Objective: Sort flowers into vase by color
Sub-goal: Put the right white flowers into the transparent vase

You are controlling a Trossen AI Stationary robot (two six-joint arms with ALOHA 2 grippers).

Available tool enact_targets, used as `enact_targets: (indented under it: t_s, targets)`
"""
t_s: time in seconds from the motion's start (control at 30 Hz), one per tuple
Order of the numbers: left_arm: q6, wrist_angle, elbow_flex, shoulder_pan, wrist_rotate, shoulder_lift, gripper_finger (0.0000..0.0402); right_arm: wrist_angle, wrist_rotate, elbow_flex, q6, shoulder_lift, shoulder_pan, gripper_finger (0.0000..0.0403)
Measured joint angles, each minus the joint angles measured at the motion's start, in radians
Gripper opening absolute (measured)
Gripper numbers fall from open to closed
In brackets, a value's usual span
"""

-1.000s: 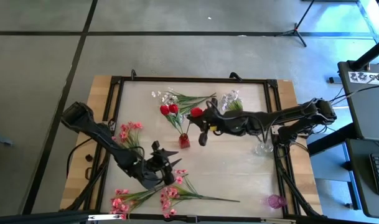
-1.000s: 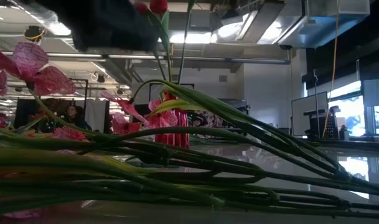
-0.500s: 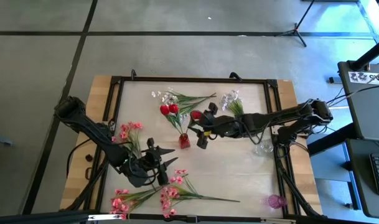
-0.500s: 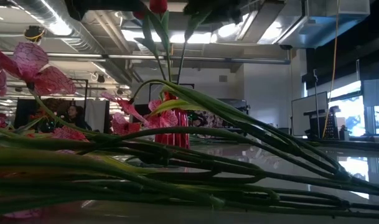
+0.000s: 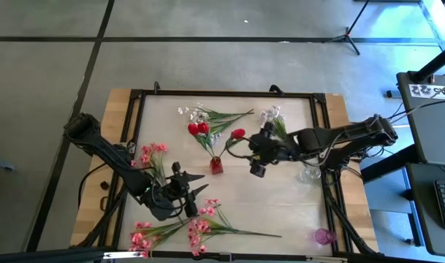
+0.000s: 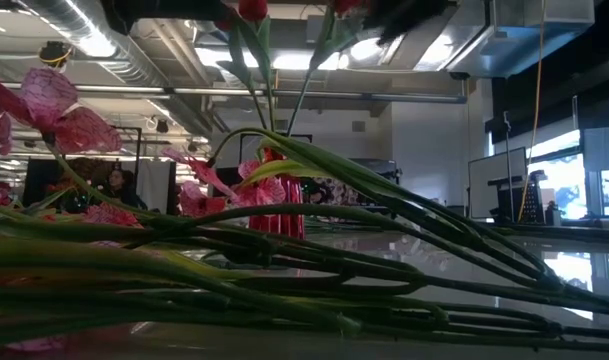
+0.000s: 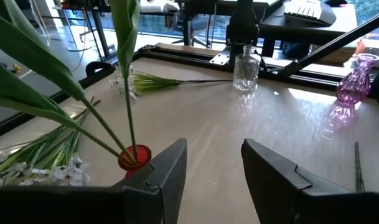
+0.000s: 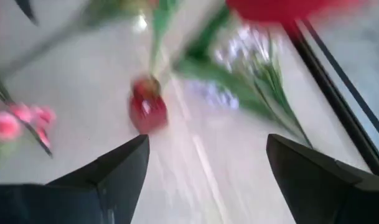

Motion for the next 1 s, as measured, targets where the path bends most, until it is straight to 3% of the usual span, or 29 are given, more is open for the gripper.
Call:
enact_targets:
  t_s: [0.2, 0.33, 0.53, 0.73, 0.83, 1.0]
  targets:
    - [-0.018, -0.010, 0.000, -0.013, 0.014, 0.000, 0.0151, -0.317, 0.126, -0.012, 0.149, -0.019, 0.009, 0.0323]
    - [-0.019, -0.009, 0.000, -0.018, 0.017, 0.000, 0.0151, -0.372, 0.144, -0.103, 0.208, -0.063, -0.025, 0.0323]
    - [-0.019, -0.008, 0.000, -0.018, 0.022, 0.012, 0.0151, -0.294, 0.072, -0.330, 0.203, -0.157, -0.191, 0.0319]
    - [-0.024, -0.009, 0.000, -0.018, 0.037, 0.014, 0.0151, -0.172, -0.152, -0.534, 0.041, -0.190, -0.451, 0.0275]
    - [-0.020, -0.009, 0.000, -0.018, 0.037, 0.014, 0.0151, -0.076, -0.233, -0.598, -0.002, -0.168, -0.566, 0.0247]
    - [-0.019, -0.009, 0.000, -0.004, 0.032, 0.014, 0.0151, 0.033, -0.245, -0.622, -0.038, -0.099, -0.711, 0.0209]
